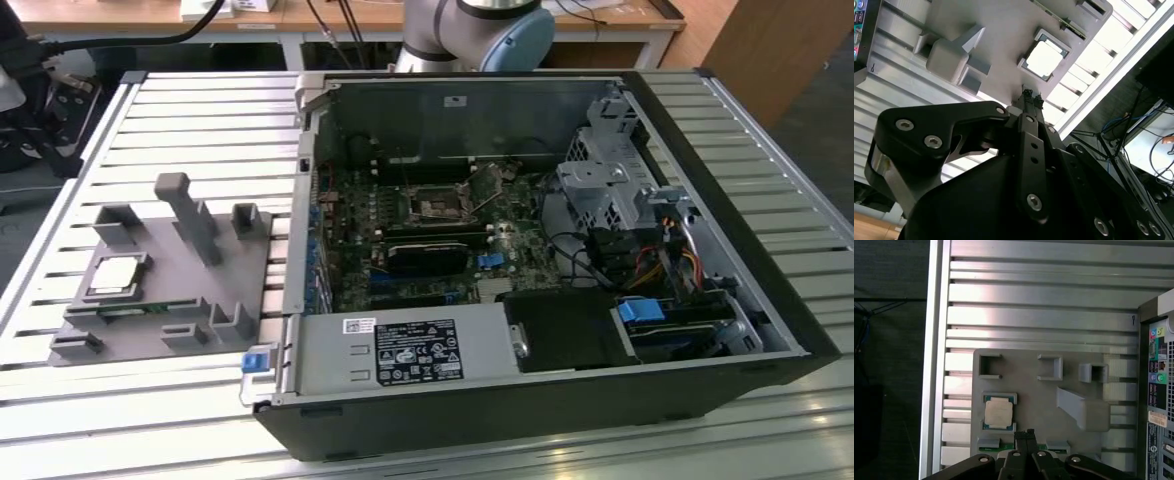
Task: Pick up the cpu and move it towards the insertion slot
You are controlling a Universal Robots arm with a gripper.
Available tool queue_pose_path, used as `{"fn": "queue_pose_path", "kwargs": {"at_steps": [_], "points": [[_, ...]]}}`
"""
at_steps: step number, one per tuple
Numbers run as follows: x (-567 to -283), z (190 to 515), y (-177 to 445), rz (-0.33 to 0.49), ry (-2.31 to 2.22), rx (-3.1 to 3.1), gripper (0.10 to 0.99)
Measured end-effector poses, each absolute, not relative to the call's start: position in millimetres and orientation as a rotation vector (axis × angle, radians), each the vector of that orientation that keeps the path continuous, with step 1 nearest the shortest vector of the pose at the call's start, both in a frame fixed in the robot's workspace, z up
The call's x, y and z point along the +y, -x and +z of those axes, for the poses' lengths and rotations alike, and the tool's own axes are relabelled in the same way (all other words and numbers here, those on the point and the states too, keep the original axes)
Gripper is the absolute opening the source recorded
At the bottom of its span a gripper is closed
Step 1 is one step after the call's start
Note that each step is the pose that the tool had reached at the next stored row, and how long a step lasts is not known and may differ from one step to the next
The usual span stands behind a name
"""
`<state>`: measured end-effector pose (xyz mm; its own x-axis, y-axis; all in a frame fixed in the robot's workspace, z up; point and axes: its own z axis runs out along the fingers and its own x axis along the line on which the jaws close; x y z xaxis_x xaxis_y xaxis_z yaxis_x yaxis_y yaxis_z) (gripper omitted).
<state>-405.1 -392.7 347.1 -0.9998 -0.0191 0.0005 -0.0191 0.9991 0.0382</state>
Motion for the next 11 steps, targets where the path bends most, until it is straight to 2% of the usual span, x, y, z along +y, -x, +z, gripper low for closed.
{"fn": "queue_pose_path", "kwargs": {"at_steps": [11], "points": [[-392.7,343.9,405.1,-0.060,-0.030,-3.140,0.106]]}}
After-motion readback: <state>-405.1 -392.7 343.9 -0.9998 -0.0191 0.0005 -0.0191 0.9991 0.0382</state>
